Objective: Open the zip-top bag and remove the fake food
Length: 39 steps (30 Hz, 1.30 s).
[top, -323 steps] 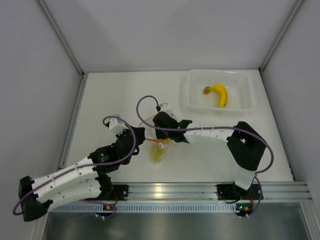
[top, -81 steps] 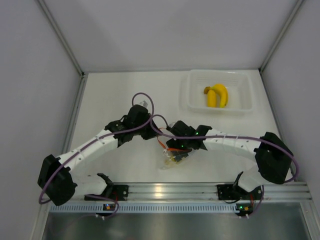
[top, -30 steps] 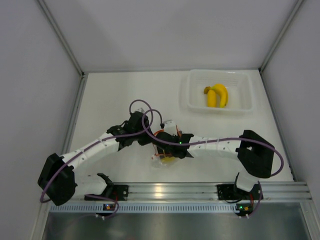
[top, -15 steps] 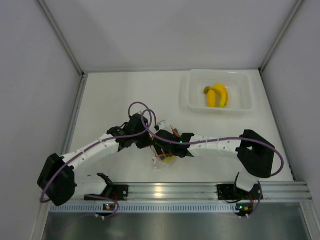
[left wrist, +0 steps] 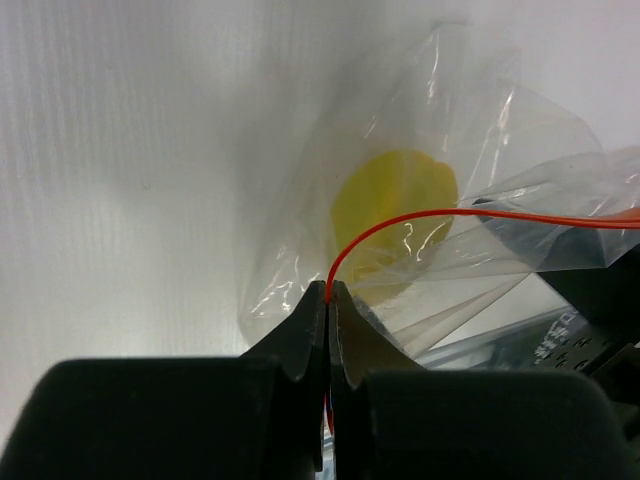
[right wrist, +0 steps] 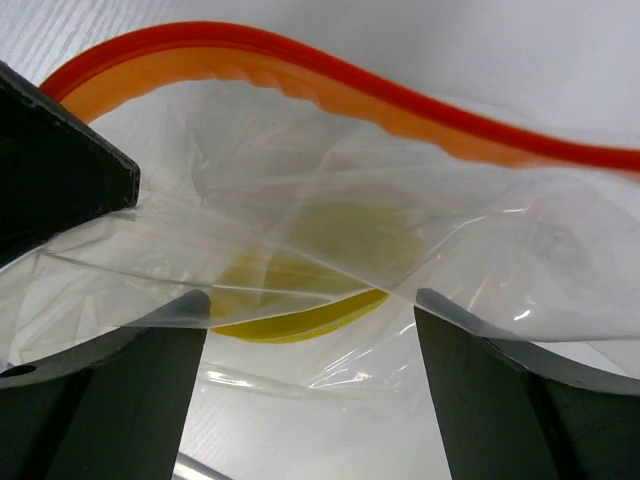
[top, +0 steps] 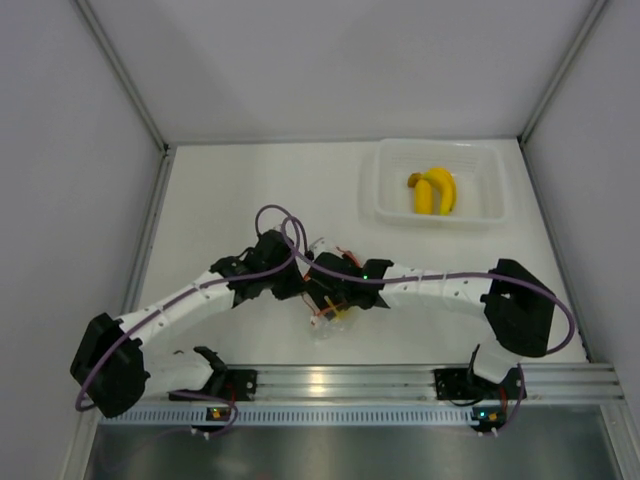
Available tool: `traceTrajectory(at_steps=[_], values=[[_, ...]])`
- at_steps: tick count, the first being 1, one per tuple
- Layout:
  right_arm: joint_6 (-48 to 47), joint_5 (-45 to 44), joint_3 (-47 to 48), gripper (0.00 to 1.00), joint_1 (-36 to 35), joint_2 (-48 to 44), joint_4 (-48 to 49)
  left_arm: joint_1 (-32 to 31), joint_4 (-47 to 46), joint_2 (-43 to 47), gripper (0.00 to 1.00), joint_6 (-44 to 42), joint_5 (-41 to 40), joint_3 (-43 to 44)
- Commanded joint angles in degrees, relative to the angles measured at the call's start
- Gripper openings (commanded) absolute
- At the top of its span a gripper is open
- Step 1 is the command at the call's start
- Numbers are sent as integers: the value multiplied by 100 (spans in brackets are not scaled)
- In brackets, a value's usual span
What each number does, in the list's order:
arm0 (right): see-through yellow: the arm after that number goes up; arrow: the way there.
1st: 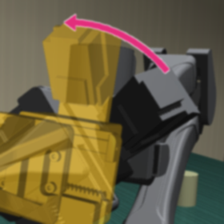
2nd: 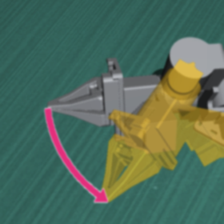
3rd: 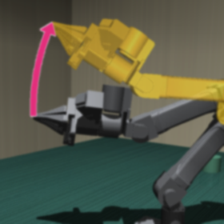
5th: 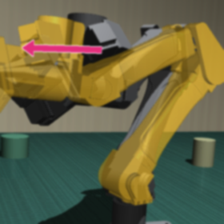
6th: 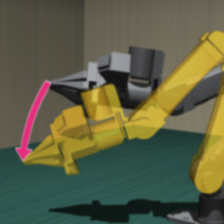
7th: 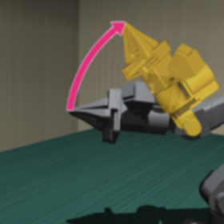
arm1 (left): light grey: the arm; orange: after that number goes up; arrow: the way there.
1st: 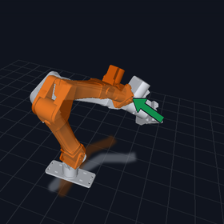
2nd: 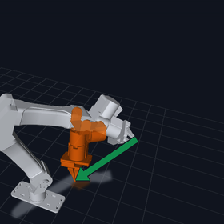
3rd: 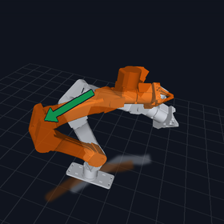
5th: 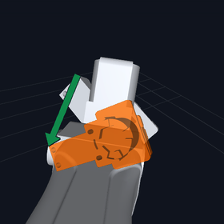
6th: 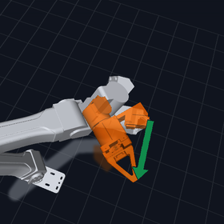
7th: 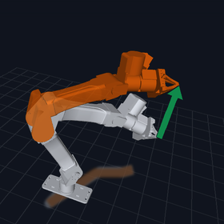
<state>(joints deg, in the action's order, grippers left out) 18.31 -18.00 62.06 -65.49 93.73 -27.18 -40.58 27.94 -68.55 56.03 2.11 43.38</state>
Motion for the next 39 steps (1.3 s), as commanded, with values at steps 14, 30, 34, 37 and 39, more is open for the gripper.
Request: traceTrajectory(at_steps=[14,30,34,37,39], values=[[2950,-976,140,76,-165,-250,-701,-1162,-1608,246,0,1762,-1527,-435],[3891,-1496,-344,79,54,39,19,-1576,-1617,176,0,2017,-1890,-444],[3804,-1294,-432,80,256,259,511,-1594,-1713,88,0,1982,-1811,-453],[3698,-1408,-362,80,370,452,556,-1611,-1748,44,0,1982,-1767,-462],[3566,-1460,-326,80,432,488,617,-1620,-1757,18,0,1947,-1758,-470]])
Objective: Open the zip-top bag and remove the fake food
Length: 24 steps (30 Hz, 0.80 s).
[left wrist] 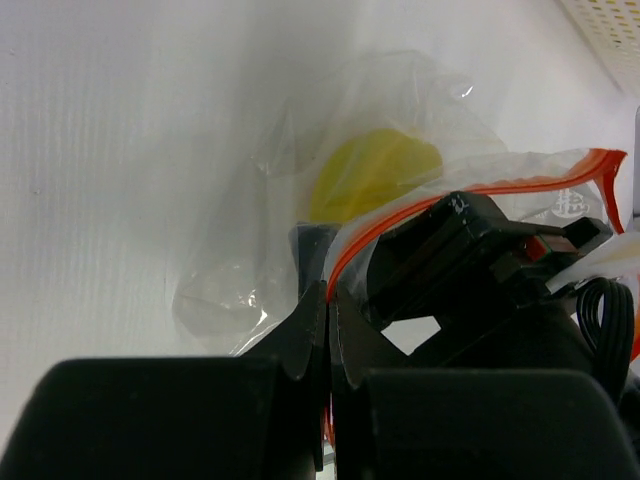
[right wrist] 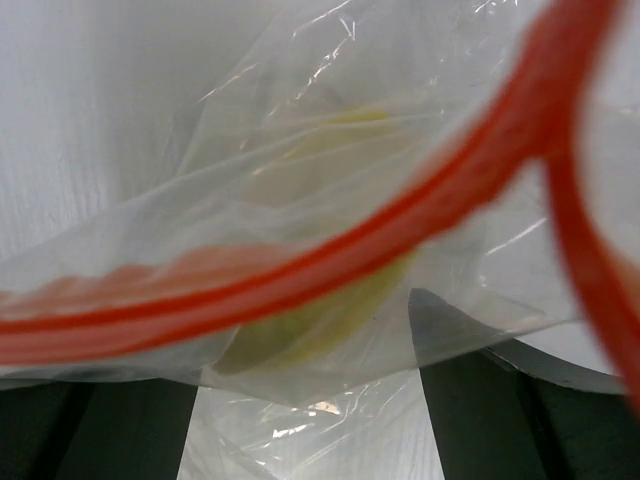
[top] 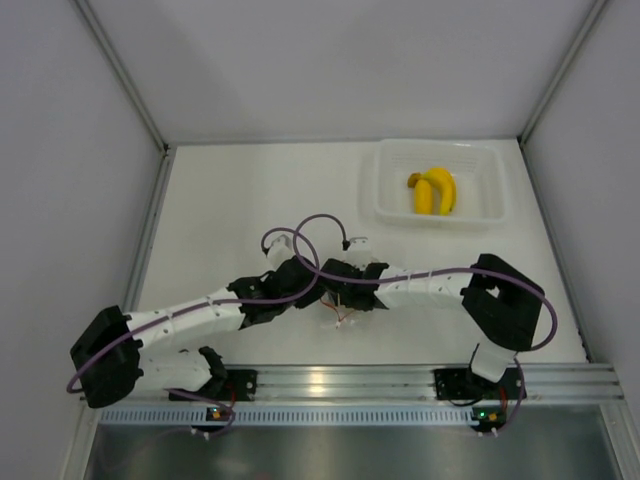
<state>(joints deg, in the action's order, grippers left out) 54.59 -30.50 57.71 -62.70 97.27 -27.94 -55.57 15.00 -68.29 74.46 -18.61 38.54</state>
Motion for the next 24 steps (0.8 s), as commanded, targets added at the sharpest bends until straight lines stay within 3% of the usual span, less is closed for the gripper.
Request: traceTrajectory(at_steps=[1,8,13,16,24], values=[[-141,-272,109,80,205,134,737,-129,-472,-17,0,96,314,13],[-703,-62,65,80,600,169,1063,-129,-551,-97,0,69,393,-14],[-774,176,-356,79,697,-340,1983,-129,-648,-158,0,60,472,-40],[-923,115,-358,79,706,-525,2056,-129,-674,-211,0,52,508,-14],[-1495,246,249,78,943,265,1828,-138,-683,-211,0,43,516,-23]])
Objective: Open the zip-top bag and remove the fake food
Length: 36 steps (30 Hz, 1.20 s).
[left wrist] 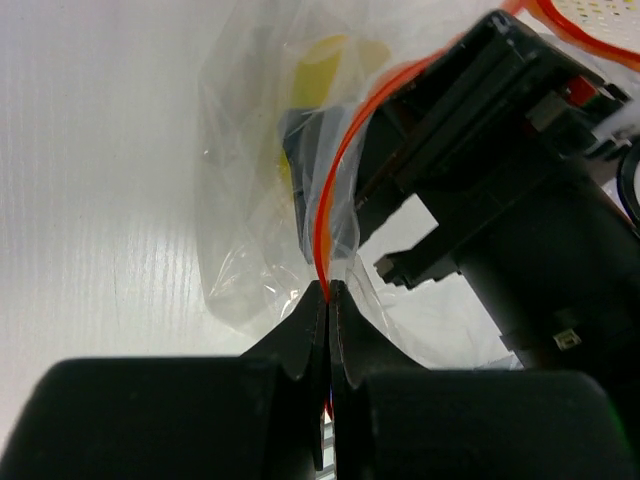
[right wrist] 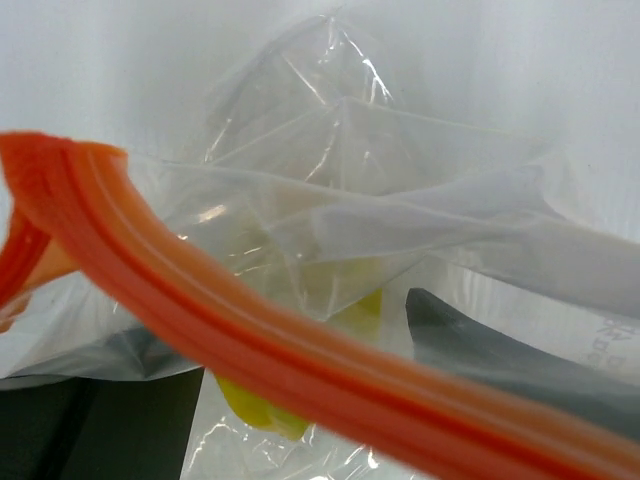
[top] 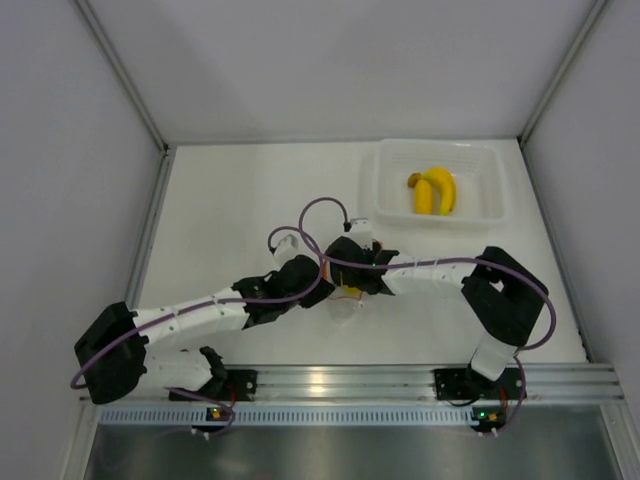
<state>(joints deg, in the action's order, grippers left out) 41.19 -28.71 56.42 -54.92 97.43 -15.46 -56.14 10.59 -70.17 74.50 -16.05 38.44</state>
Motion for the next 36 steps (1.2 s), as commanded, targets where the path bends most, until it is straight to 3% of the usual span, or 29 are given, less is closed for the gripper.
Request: traceTrajectory(at_steps=[1,6,10,13,22,27,36], values=[[-155,93,387,77,191,294,588,-81,-242,-5,0,30,243,-29],[-366,208,396,67,192,479,790,-73,-242,74,0,21,182,-73],[-541,304,177,46,183,295,1053,-73,-233,161,0,3,94,-99],[-690,296,106,40,122,49,1063,-73,-233,206,0,-23,-3,-108],[-805,331,-97,34,-177,-970,809,-72,-224,197,0,-383,-416,251],[-902,278,237,26,-221,-989,150,-73,-224,197,0,-620,-513,542],[-744,23,1072,23,-467,-734,-1099,-178,136,267,0,-1631,-987,1349]])
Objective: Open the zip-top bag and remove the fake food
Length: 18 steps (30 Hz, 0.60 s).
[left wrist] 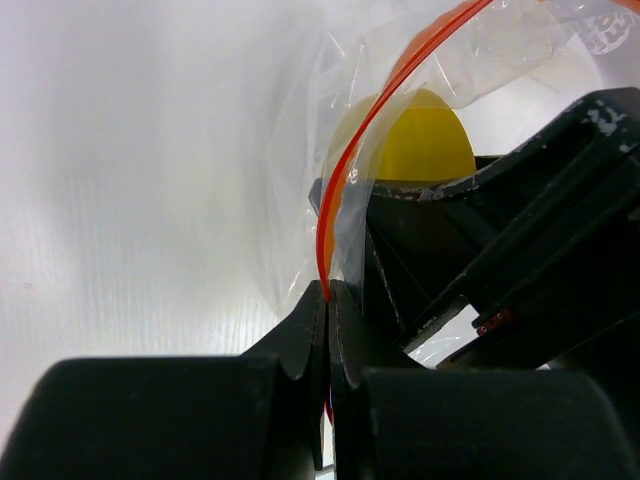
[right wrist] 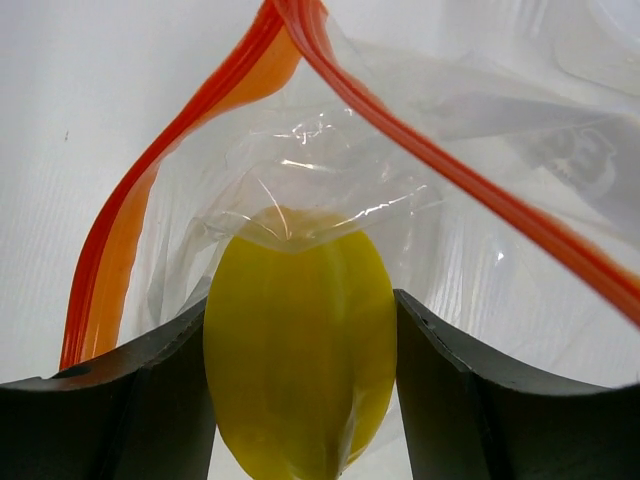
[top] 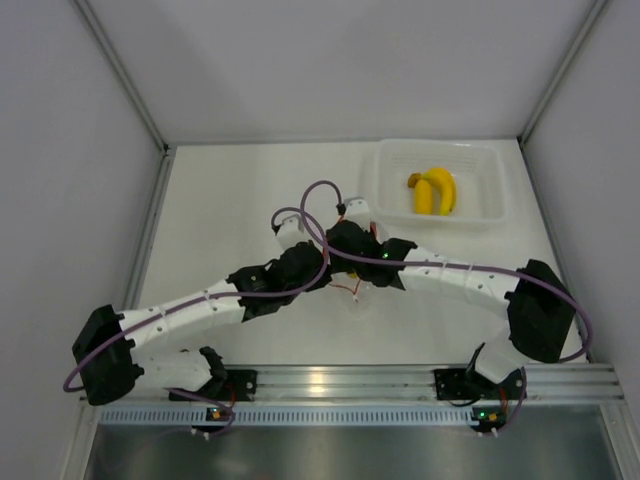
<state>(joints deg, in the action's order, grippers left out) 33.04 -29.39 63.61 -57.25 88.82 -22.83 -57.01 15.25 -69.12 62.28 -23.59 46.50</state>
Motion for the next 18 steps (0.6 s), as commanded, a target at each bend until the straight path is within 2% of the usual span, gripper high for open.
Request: traceTrajectory(at_steps=[1,11,15,18], values=[[97,135,362,23,-242,136,-363,-108,-294,171,0,-558,-277,588],[238,240,467,18,-321,716,-432,-143,-294,285,0,-1069,-426,808],[212,319,197,17,-339,471,-108,-143,-206,250,0,-1069,-584,799],[1,346,230,14,-383,181,-256,-135,-171,198,0,-1130,-708,852]])
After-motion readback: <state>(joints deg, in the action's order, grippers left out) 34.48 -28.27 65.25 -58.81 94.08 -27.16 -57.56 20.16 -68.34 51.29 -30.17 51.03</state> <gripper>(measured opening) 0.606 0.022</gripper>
